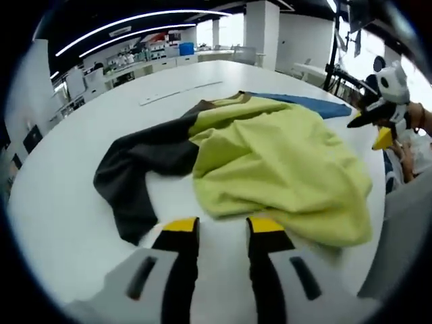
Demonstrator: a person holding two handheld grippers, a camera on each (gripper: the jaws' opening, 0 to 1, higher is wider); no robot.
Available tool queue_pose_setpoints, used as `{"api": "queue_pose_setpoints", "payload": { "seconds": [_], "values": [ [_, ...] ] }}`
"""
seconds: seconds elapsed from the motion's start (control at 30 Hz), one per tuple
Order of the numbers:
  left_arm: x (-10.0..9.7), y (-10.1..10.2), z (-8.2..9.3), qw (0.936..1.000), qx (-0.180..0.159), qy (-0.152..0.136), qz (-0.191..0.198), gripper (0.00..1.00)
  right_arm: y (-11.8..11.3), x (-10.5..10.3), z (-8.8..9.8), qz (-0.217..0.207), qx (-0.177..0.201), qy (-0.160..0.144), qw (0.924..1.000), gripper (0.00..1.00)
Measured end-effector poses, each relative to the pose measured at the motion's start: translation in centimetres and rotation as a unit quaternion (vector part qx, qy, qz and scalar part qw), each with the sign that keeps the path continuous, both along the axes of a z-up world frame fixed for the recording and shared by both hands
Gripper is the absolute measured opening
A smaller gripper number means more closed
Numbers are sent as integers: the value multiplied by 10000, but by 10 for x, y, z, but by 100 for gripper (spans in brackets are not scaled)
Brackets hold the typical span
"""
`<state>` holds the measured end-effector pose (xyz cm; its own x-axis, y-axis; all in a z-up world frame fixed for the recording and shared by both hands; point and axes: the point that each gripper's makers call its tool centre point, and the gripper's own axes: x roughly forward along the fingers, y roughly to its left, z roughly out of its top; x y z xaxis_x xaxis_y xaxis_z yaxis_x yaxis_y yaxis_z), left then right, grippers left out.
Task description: Fold the garment on the visible template until the final outline fits inside the template.
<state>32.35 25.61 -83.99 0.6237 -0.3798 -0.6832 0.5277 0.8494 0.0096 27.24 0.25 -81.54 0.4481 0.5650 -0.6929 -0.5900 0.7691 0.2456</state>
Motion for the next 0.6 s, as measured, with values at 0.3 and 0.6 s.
{"api": "queue_pose_setpoints", "payload": {
  "seconds": [0.3,0.6],
  "values": [
    [9,0,-4,10000,-18,-17,58,17,24,-22,-12,578,-153,-117,9981,53],
    [14,-2,-5,10000,3,-42,65,14,33,-22,-27,975,-563,-518,9923,48]
  ]
}}
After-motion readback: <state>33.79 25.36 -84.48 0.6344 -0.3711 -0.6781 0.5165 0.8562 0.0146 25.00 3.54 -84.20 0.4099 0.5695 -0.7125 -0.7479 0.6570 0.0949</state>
